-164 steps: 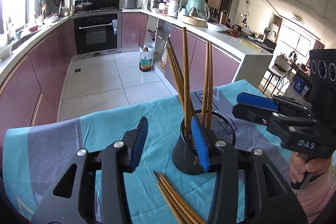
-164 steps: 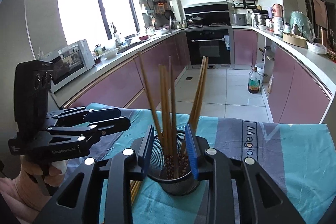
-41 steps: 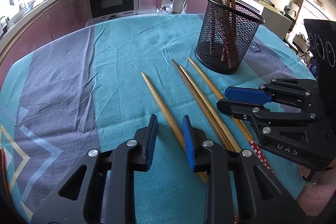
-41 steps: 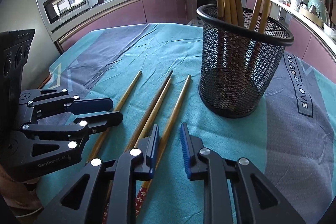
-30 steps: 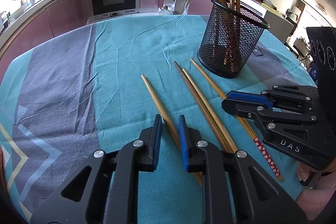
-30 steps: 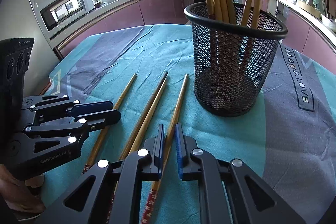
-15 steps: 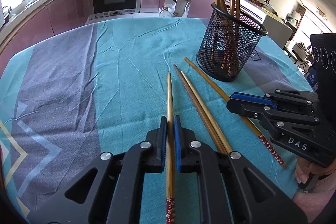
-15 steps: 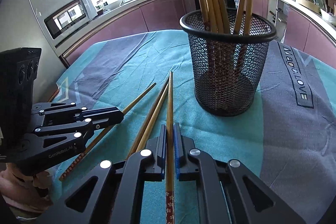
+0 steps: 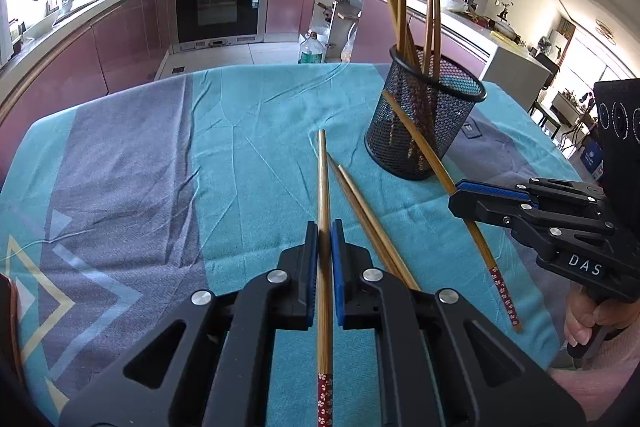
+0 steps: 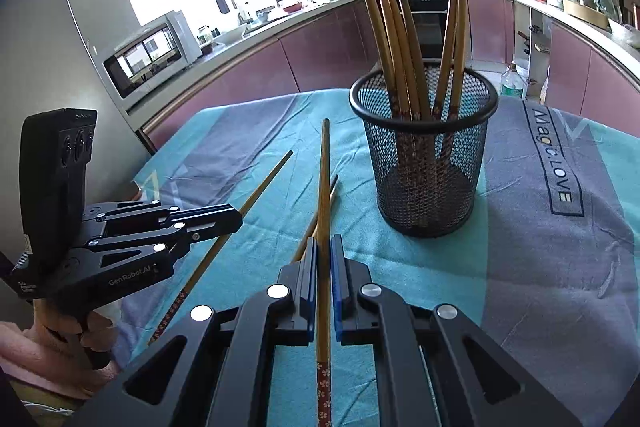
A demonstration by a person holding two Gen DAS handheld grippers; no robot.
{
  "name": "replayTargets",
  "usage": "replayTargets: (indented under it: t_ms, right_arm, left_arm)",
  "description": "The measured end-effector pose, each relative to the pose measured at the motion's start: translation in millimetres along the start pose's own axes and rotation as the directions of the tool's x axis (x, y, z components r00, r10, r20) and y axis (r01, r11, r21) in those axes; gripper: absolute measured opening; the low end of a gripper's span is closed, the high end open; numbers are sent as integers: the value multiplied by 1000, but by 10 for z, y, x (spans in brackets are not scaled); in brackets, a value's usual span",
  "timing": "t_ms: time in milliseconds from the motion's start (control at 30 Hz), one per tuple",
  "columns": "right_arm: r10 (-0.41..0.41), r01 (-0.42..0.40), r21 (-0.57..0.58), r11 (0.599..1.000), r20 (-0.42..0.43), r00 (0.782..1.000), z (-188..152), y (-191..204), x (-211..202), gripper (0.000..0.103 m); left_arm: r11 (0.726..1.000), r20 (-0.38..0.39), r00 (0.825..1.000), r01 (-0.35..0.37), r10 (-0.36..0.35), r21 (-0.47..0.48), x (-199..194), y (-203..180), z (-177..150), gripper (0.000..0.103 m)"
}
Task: Organize utensils
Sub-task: 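Raise the left tool's chopstick over the mesh cup while the right tool carries its chopstick there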
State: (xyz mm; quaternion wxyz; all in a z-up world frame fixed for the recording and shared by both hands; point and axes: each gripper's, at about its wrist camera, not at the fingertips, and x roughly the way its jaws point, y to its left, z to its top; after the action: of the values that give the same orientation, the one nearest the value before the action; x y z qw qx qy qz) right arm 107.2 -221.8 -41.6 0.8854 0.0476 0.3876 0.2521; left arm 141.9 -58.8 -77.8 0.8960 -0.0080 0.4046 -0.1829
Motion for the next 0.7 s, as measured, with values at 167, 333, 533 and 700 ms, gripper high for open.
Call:
replayTargets:
  t_ms: [167,333,533,700]
  right_arm:
    - [11,-12,4,1000,39,999,41,8,-129,5]
    - [20,-21,14,1000,84,996,95,-34,-272,6]
    - [11,-15,28,999,141,990,153,-112,-448,6]
    - [7,-14,36,999,184,983,204,-180,-586,6]
  left_arm:
    - [999,28,999,32,-32,-1,-140,-13,65,7]
    - [996,61,994,86,-85,-14,-308,9,157,7]
    - [992,116,985,125,-125,1,-533,-21,275,7]
    - [987,151,975,160,-161,20,-702,-65,372,7]
